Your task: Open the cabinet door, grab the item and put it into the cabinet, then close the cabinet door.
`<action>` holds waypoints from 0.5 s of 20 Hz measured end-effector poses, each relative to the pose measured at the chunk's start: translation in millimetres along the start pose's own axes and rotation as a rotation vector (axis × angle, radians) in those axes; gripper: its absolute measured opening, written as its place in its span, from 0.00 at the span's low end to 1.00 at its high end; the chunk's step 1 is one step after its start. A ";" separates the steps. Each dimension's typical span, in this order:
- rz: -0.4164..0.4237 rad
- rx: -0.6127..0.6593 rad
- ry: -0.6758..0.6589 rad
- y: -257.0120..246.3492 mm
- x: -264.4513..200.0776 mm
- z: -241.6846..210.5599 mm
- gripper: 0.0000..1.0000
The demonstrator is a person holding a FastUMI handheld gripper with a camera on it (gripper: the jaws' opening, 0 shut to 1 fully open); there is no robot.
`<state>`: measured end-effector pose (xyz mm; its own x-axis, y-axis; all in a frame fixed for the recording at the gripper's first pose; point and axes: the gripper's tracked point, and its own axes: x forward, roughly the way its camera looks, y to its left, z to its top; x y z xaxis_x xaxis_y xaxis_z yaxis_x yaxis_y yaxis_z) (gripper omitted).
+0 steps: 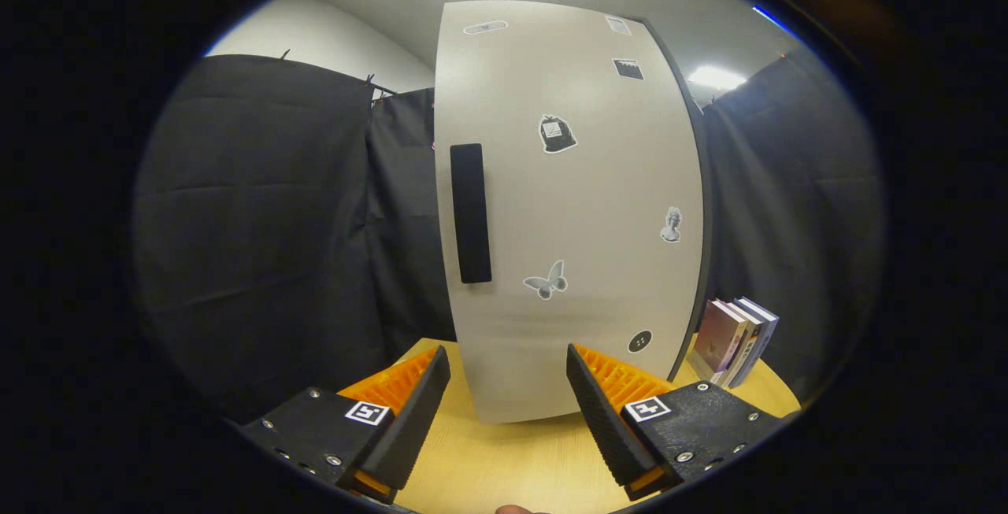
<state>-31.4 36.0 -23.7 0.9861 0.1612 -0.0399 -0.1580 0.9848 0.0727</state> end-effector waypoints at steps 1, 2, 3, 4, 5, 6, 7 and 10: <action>-0.002 -0.005 -0.010 -0.5 -1.9 2.1 0.93; -0.003 -0.012 -0.015 -0.4 -3.0 3.7 0.93; -0.007 -0.020 -0.020 -1.2 -3.4 4.8 0.93; -0.009 -0.025 -0.023 -1.7 -3.5 5.2 0.93; -0.012 -0.027 -0.023 -1.8 -3.4 5.0 0.93; -0.014 -0.024 -0.021 -2.2 -3.1 4.5 0.93; -0.014 -0.021 -0.017 -2.0 -2.3 3.0 0.93; -0.016 -0.022 -0.011 -2.3 -0.6 0.6 0.93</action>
<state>-31.7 33.5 -23.3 0.9891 0.1444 -0.0301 -0.1428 0.9885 0.0501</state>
